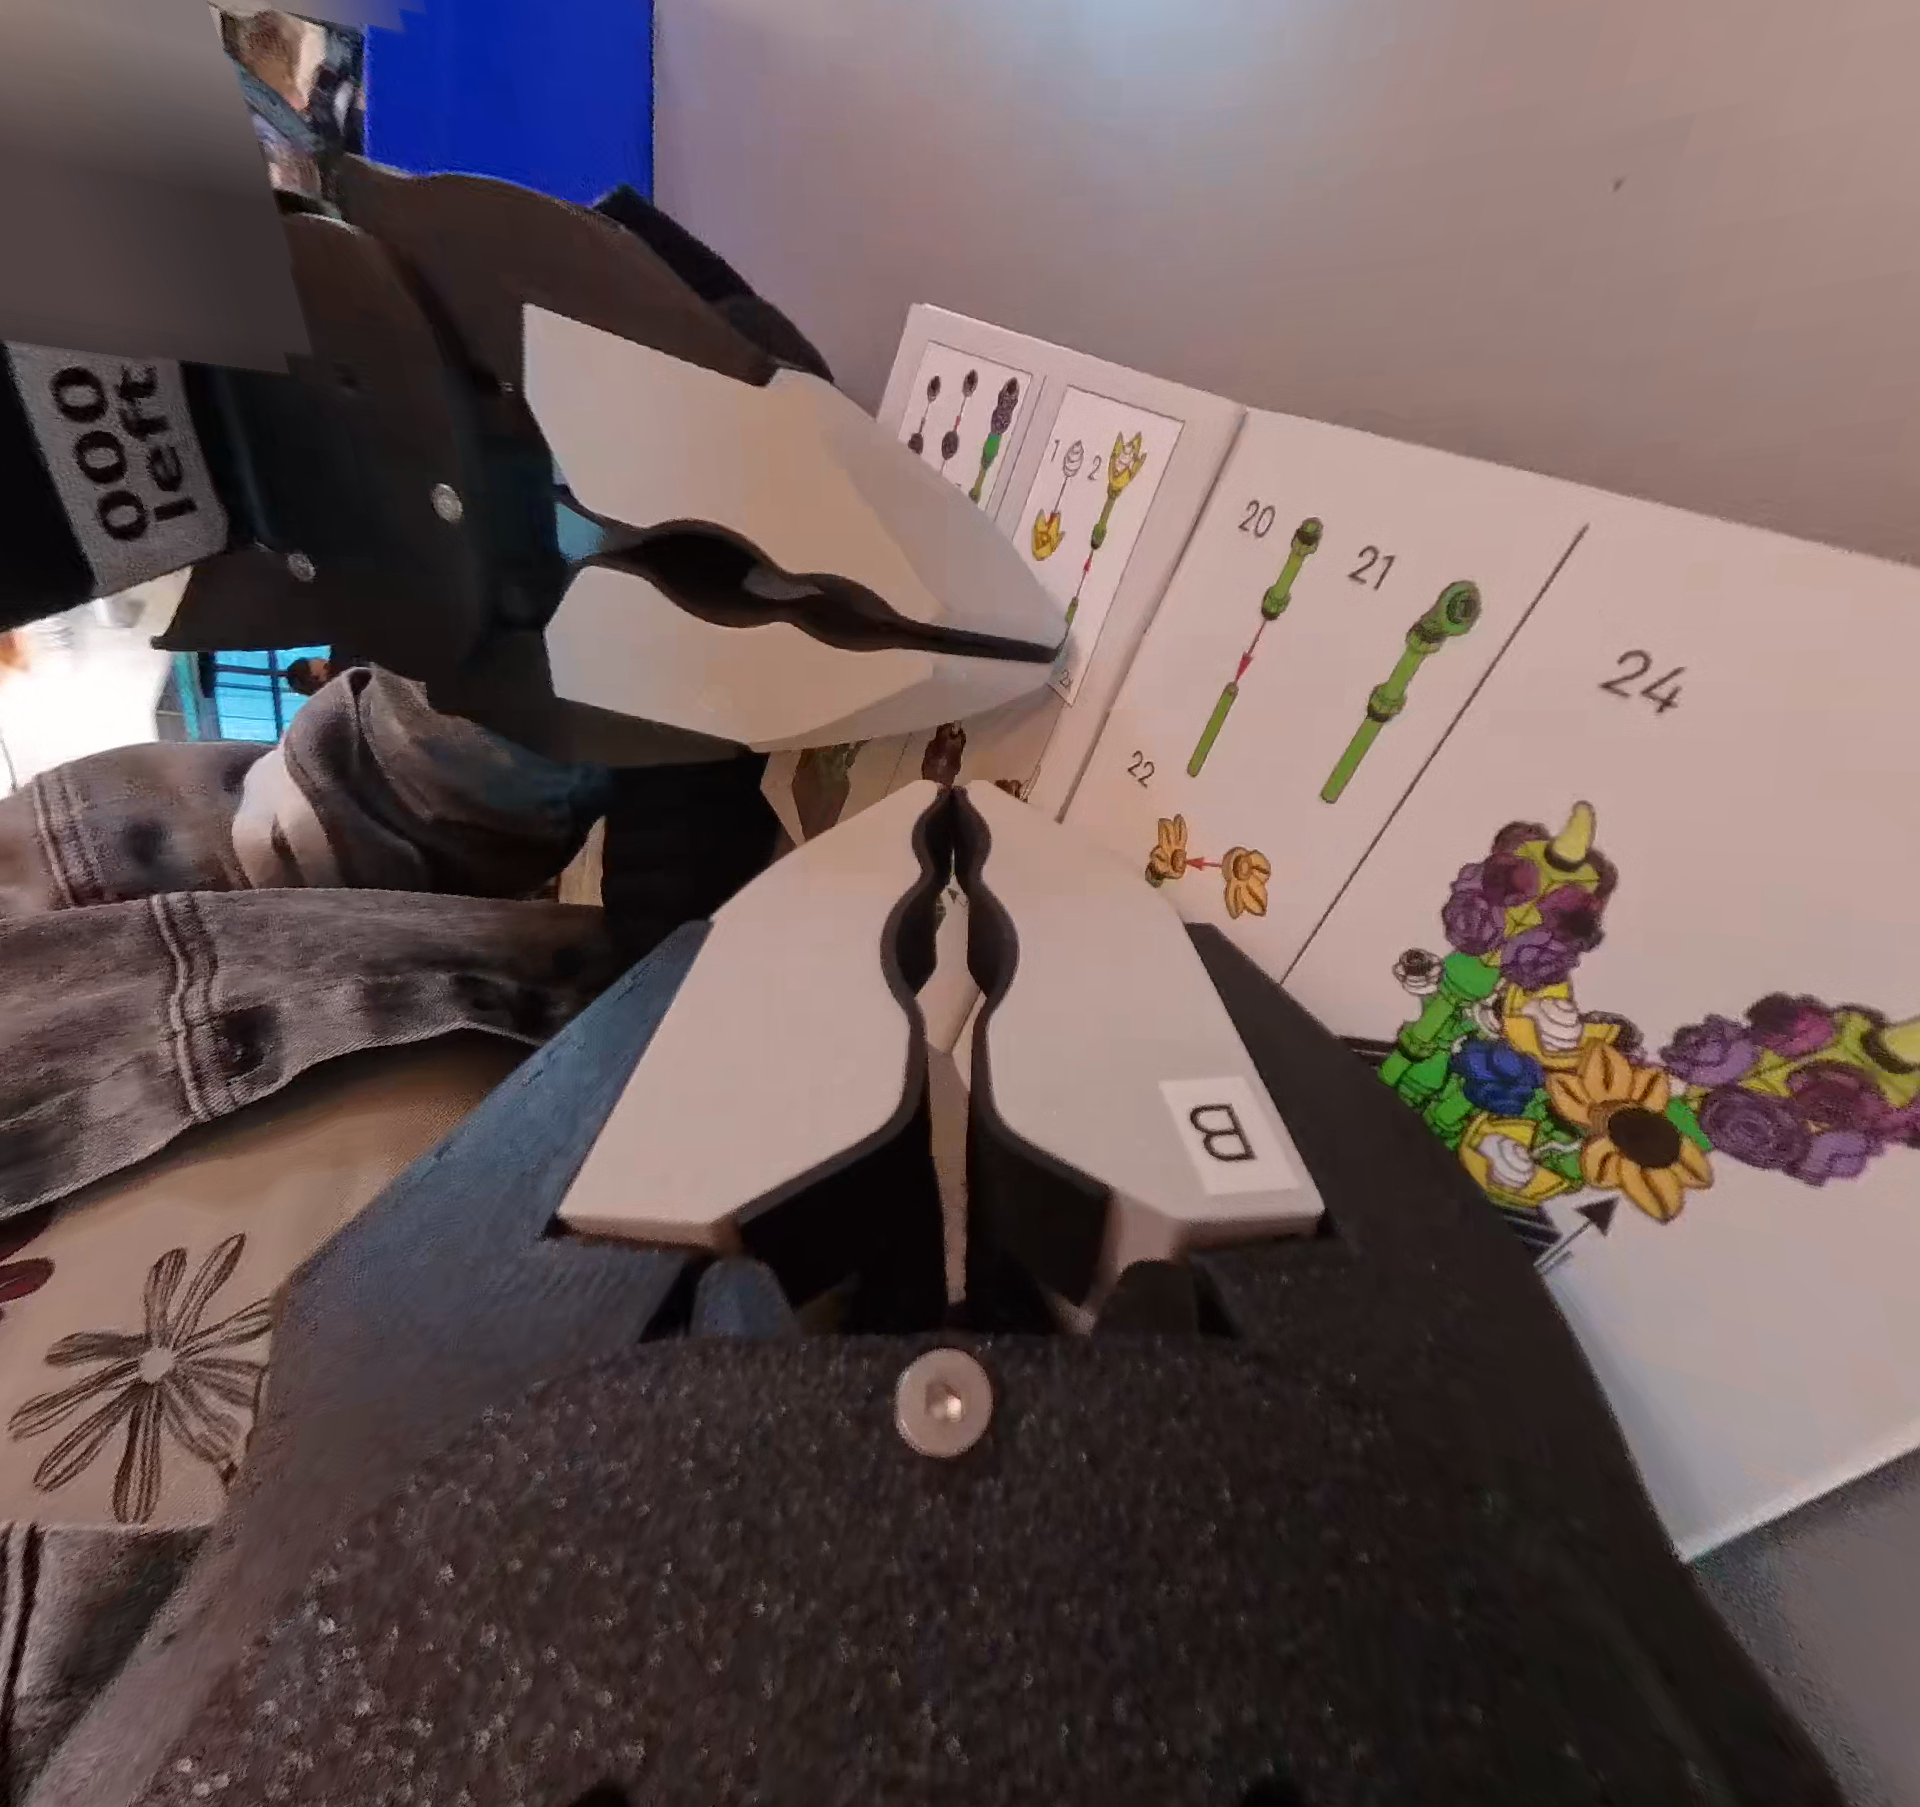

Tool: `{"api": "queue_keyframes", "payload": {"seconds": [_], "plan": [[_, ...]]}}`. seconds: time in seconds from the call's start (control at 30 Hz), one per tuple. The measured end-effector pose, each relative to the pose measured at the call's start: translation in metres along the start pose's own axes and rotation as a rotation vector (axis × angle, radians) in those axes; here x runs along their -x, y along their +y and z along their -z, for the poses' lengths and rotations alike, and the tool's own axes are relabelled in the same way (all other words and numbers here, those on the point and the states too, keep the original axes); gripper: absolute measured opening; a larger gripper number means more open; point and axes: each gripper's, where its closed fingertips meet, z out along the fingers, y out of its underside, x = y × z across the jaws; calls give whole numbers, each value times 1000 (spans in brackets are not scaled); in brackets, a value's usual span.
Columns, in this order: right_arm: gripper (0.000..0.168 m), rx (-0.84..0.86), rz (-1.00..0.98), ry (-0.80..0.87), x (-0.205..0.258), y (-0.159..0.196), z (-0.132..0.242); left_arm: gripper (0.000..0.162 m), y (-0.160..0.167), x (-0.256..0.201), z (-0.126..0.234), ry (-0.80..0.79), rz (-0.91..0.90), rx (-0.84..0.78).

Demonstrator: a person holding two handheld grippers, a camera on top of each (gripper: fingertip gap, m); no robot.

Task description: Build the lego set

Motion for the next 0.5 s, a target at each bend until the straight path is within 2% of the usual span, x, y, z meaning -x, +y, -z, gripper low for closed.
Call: {"api": "queue_keyframes", "payload": {"seconds": [0.03, 0.13, 0.2, 0.27, 0.43, 0.5], "plan": [[0, 12, -1, -3, 1, 2, 0, 0, 0, -1, 0, 15, 19, -9], [0, 94, -2, 13, 6, 15, 1, 0, 1, -6, 1, 77, 50, 2], [0, 218, -59, -48, 15, 43, 2, 0, 1, -5, 1, 67, 40, -14], [0, 190, -92, -70, 16, 46, 4, 0, 1, -5, 1, 43, 16, -19], [0, 201, -17, -8, 16, 48, 3, 0, 1, -5, 1, 59, -2, -22], [0, 271, -15, 18, 15, 61, 8, 0, 1, -5, 1, 61, -7, -23]]}}
